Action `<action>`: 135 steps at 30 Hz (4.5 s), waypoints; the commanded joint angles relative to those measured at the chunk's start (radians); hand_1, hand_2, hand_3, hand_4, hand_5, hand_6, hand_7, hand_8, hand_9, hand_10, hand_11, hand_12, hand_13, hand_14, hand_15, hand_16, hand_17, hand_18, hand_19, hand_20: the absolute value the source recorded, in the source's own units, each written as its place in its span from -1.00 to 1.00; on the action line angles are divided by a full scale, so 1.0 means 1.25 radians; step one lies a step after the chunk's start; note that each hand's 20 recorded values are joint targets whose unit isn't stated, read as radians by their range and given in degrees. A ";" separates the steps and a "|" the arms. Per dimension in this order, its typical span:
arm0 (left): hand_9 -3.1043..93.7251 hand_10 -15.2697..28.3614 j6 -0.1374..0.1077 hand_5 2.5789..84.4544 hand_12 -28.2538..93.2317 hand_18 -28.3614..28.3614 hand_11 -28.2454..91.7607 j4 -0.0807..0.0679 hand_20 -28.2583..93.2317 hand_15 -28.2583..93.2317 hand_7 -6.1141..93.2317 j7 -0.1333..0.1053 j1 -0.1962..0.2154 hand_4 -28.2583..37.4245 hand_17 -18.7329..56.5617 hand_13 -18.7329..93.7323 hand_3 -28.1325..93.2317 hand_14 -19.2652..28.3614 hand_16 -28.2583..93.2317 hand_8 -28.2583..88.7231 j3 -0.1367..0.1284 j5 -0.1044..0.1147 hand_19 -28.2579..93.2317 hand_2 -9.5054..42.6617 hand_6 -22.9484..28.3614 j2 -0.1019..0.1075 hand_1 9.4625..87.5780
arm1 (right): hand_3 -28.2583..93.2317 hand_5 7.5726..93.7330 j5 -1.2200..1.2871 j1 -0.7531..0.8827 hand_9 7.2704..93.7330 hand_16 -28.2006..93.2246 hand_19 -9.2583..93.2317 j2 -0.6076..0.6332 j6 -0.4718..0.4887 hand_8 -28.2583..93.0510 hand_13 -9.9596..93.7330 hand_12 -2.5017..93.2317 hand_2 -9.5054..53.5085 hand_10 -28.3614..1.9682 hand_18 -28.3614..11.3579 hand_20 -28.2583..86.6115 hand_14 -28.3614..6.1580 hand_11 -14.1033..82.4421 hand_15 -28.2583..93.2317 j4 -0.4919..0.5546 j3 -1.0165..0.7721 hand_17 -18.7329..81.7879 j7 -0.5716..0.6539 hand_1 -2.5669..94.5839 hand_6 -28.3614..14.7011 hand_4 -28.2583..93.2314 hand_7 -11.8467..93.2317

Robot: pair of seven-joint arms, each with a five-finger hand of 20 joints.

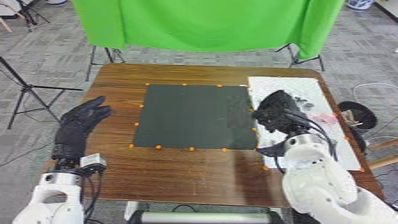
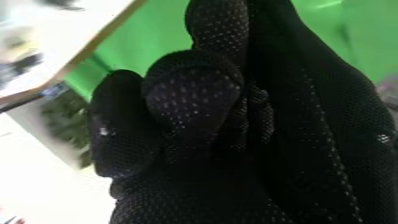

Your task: Arrange flowers

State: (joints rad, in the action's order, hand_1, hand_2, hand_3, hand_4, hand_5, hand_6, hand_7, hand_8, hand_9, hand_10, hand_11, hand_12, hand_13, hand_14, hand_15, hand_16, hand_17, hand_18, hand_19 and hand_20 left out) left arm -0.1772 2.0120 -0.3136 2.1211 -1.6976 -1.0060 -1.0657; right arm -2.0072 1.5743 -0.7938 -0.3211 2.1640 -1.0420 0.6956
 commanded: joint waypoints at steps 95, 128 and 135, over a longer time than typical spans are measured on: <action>0.12 0.39 -0.036 0.19 -0.40 0.35 -0.21 -0.183 -0.22 -0.22 -0.63 -0.027 -0.145 -1.00 -0.12 0.06 0.61 0.45 -0.60 -0.65 0.133 0.035 -0.41 -0.57 0.05 0.001 -0.84 | 0.62 0.49 0.550 -0.490 0.85 -0.21 0.60 -0.290 -0.182 -0.72 1.00 -0.60 -0.70 -0.16 0.14 0.04 0.27 -0.28 0.05 -0.325 0.593 0.86 -0.118 -0.35 0.13 -0.64 -0.07; 0.12 0.38 -0.067 0.18 -0.40 0.34 -0.23 -0.197 -0.28 -0.19 -0.63 -0.022 -0.135 -1.00 -0.25 0.11 0.61 0.50 -0.62 -0.65 0.100 0.092 -0.46 -0.59 0.02 -0.009 -0.87 | 0.45 -0.12 0.385 -0.568 -0.20 -0.20 1.00 -0.290 0.328 -0.66 0.97 -0.87 -0.11 0.02 -0.25 0.21 0.23 -0.63 0.42 -0.379 0.563 0.75 -0.154 -0.83 -0.04 -0.84 -0.69; 0.13 0.38 -0.065 0.18 -0.40 0.34 -0.23 -0.199 -0.28 -0.18 -0.63 -0.023 -0.139 -1.00 -0.25 0.11 0.61 0.51 -0.62 -0.65 0.104 0.092 -0.46 -0.59 0.02 -0.011 -0.87 | 0.44 -0.10 0.343 -0.565 -0.18 -0.20 1.00 -0.291 0.366 -0.66 0.97 -0.87 -0.10 0.03 -0.25 0.24 0.26 -0.62 0.43 -0.387 0.571 0.76 -0.158 -0.83 -0.03 -0.84 -0.68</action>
State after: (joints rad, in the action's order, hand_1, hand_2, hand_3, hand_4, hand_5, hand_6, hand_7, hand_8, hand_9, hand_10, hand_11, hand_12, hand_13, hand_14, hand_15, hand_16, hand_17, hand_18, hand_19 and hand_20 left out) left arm -0.2574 1.7636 -0.3456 1.9448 -1.5756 -0.8982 -1.0672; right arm -1.5262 0.8702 -1.1539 0.0971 1.6882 -0.3370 0.4951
